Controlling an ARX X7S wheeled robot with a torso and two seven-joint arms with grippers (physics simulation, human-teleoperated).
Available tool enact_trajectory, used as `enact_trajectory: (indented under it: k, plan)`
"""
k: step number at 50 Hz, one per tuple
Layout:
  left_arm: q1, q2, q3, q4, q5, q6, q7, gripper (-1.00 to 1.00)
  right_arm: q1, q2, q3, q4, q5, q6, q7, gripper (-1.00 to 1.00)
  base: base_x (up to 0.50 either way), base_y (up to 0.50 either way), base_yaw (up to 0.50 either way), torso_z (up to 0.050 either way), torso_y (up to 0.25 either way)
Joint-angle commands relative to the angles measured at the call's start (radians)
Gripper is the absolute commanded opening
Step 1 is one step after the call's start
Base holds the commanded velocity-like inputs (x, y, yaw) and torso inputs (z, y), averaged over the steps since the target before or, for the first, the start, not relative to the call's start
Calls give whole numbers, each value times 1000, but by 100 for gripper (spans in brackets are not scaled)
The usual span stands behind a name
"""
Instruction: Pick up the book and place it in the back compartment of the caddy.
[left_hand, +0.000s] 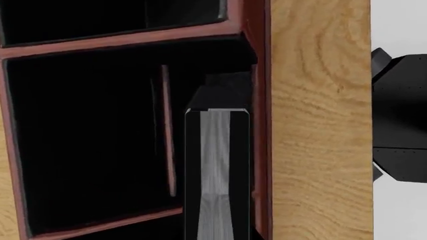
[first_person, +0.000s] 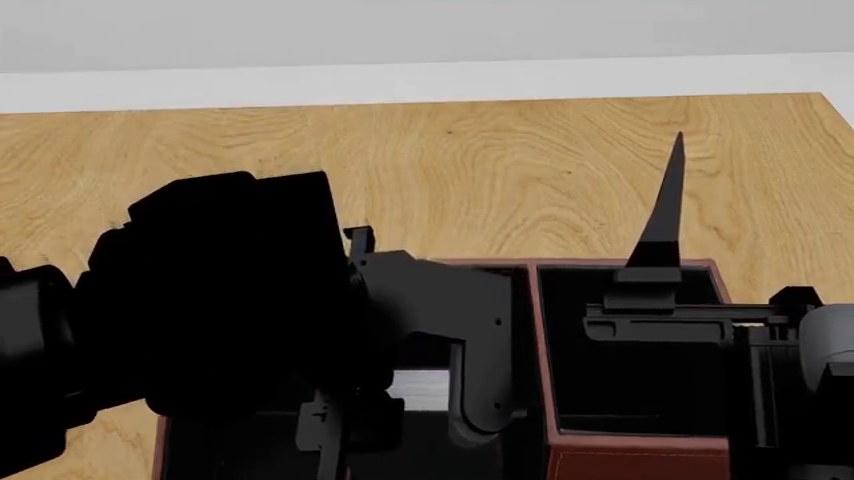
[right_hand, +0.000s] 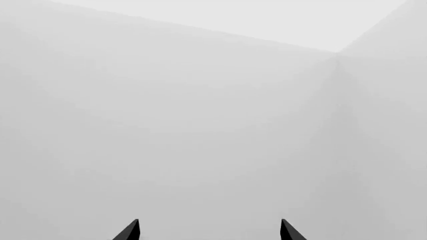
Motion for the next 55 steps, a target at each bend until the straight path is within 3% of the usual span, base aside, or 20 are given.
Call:
enact_trajectory:
  k: [1,55]
  plan:
    - [17,1,-8,-12,23,13,-21,-100,2,-1,-3,1,0,-1,-3,100,0,0,0,0,0]
    - [143,1,-2,-137,139,162,-49,-100,14,-6,-15,12,-1,5,-12,100,0,0,0,0,1]
